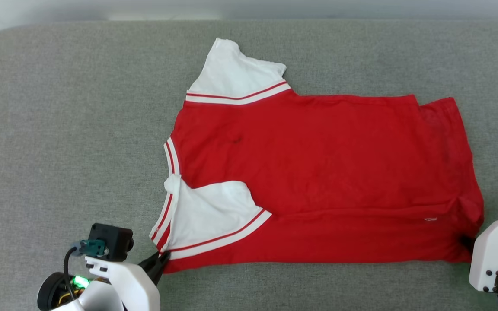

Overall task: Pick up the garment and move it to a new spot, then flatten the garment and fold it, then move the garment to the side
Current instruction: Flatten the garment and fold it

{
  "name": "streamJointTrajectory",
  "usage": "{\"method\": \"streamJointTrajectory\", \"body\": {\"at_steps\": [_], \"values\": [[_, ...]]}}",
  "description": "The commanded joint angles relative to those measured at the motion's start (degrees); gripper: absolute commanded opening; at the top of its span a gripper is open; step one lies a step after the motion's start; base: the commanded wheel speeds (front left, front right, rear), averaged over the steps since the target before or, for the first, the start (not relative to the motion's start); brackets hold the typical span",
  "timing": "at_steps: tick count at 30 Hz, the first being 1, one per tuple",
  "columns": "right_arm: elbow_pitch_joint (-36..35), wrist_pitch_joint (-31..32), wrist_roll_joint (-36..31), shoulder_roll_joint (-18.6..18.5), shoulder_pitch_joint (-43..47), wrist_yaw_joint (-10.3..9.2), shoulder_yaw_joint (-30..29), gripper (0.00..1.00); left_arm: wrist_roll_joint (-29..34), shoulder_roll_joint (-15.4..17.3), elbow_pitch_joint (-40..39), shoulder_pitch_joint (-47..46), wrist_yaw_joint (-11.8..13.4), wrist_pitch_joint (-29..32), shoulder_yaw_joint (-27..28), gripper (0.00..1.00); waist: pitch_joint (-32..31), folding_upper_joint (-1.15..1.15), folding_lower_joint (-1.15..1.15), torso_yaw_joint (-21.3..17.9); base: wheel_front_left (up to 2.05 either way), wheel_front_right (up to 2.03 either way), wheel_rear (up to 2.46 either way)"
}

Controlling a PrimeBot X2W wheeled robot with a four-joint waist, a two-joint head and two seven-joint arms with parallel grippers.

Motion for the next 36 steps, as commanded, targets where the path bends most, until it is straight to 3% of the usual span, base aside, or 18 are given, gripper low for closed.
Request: {"method": "streamJointTrajectory", "body": {"at_steps": [1, 10, 17, 30, 31, 32, 36], "values": [[2.19, 0.77, 0.06, 0.08, 2.56, -0.08, 0.1, 0.0, -0.4, 0.07, 0.65, 0.93, -0.4, 0.02, 0.03, 0.0, -1.0, 0.0, 0.0, -0.36, 0.0, 0.0, 0.0], [-5.08, 1.72, 1.72, -1.65, 5.85, -0.08, -1.48, 0.0, -1.58, 2.07, 0.53, 4.77, 0.38, 0.08, -0.29, 0.0, -5.85, 0.0, 0.0, -1.42, 0.0, 0.0, 0.0], [-10.96, 4.81, 2.24, -0.51, 12.25, -0.08, -3.51, 0.0, -2.98, 3.14, -0.95, 9.89, 1.16, 0.03, -1.6, 0.0, -8.31, 0.0, 0.0, -1.69, 0.0, 0.0, 0.0], [-6.4, 3.85, 1.99, -0.1, 14.69, -0.08, -2.76, 0.0, -3.89, -0.47, 5.58, 9.87, -3.07, -1.11, -4.14, 0.0, -8.26, 0.0, 0.0, -2.23, 0.0, 0.0, 0.0], [-5.84, 3.14, 2.04, -0.04, 14.25, -0.08, -2.74, 0.35, -3.55, -0.66, 6.24, 9.45, -3.48, -1.4, -4.22, 0.31, -8.31, 0.0, 0.0, -2.28, 0.0, 0.0, 0.0], [-5.19, 2.43, 2.29, 0.01, 14.0, -0.08, -2.61, 1.0, -3.58, -1.07, 6.83, 9.25, -3.74, -1.74, -4.17, 1.0, -8.41, 0.0, 0.0, -2.32, 0.0, 0.0, 0.0], [-4.2, 0.32, 3.05, -0.21, 12.65, -0.06, -2.12, 1.0, -3.33, -1.82, 8.61, 8.46, -4.99, -4.01, -3.21, 1.0, -9.31, 0.0, 0.0, -2.53, 0.0, 0.0, 0.0]]}}
